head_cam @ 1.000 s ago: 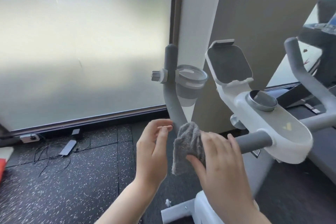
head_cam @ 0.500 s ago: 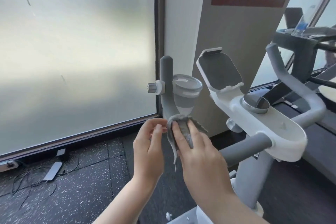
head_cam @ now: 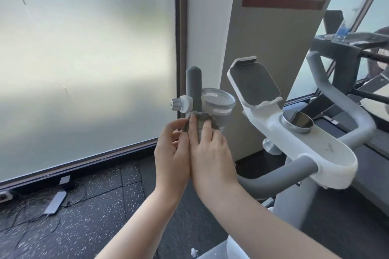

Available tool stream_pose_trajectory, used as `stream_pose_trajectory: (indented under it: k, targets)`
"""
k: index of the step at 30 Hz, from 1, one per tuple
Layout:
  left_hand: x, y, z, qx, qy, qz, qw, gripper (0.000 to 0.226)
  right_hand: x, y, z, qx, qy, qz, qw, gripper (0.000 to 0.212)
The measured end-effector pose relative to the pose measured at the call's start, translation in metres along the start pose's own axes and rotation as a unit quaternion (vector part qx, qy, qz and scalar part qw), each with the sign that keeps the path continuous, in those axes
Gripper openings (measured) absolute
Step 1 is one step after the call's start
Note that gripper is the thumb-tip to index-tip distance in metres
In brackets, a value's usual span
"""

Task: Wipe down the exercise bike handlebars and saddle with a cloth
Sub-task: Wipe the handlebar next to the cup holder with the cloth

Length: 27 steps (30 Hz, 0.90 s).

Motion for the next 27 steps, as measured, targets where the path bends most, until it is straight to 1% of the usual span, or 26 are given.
stream_pose_trajectory:
  k: [2, 4, 7, 9, 12, 14, 16, 17, 18, 19, 20, 21, 23, 27]
  targets:
    - [0.004, 0.003, -0.003, -0.003, -0.001, 0.004, 1.000, 0.025, 0.001, 0.001, 0.000, -0.013, 0.004, 0.005, 1.000, 0.066]
    - [0.003, 0.006, -0.004, -0.023, 0.001, 0.005, 1.000, 0.023, 0.006, 0.003, 0.011, -0.024, 0.017, 0.007, 1.000, 0.068]
    - [-0.005, 0.009, -0.005, -0.041, -0.006, -0.007, 0.999, 0.034, 0.005, 0.001, 0.007, -0.013, 0.015, 0.059, 0.998, 0.065]
    - [-0.007, 0.007, -0.007, -0.036, -0.012, -0.003, 0.999, 0.039, -0.003, -0.001, -0.004, -0.004, 0.004, 0.070, 0.998, 0.062]
    - [-0.002, 0.006, -0.006, -0.041, -0.024, 0.006, 0.999, 0.038, 0.001, 0.009, -0.003, -0.054, 0.004, 0.058, 0.997, 0.063]
    - [0.001, 0.008, -0.004, -0.063, -0.030, 0.000, 0.998, 0.033, 0.012, 0.014, 0.004, -0.077, 0.001, 0.042, 0.996, 0.066]
    - [0.002, 0.011, -0.003, -0.072, -0.029, -0.008, 0.997, 0.030, 0.021, 0.029, 0.001, -0.122, -0.006, 0.056, 0.991, 0.072]
    - [0.002, 0.011, -0.003, -0.068, -0.029, -0.009, 0.997, 0.030, 0.024, 0.037, -0.005, -0.145, 0.003, 0.080, 0.986, 0.066]
    - [0.001, 0.010, -0.004, -0.064, -0.028, -0.011, 0.998, 0.029, 0.024, 0.039, -0.013, -0.159, 0.028, 0.090, 0.983, 0.050]
    - [0.002, 0.007, -0.003, -0.062, -0.030, -0.012, 0.998, 0.030, 0.023, 0.037, -0.026, -0.145, 0.047, 0.076, 0.985, 0.034]
    - [0.002, 0.005, -0.003, -0.063, -0.034, -0.009, 0.997, 0.030, 0.022, 0.038, -0.039, -0.129, 0.049, 0.041, 0.990, 0.026]
    - [0.003, 0.003, -0.003, -0.066, -0.037, -0.002, 0.997, 0.031, 0.023, 0.039, -0.047, -0.137, 0.040, 0.016, 0.990, 0.023]
    - [0.005, 0.003, -0.003, -0.073, -0.036, 0.010, 0.997, 0.031, 0.027, 0.038, -0.045, -0.130, 0.044, 0.009, 0.991, 0.025]
    - [0.008, 0.008, 0.000, -0.073, -0.036, 0.014, 0.997, 0.028, 0.031, 0.030, -0.021, -0.118, 0.098, 0.055, 0.987, 0.032]
Point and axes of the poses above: each hand's wrist, its own z-axis away from the middle knuckle, its own y-axis out of the back of the hand, x = y × z, the point moved 2 cm from there along -z, towards the middle knuckle, and after that the axes turned 9 degrees about z, right-handed, at the moved point
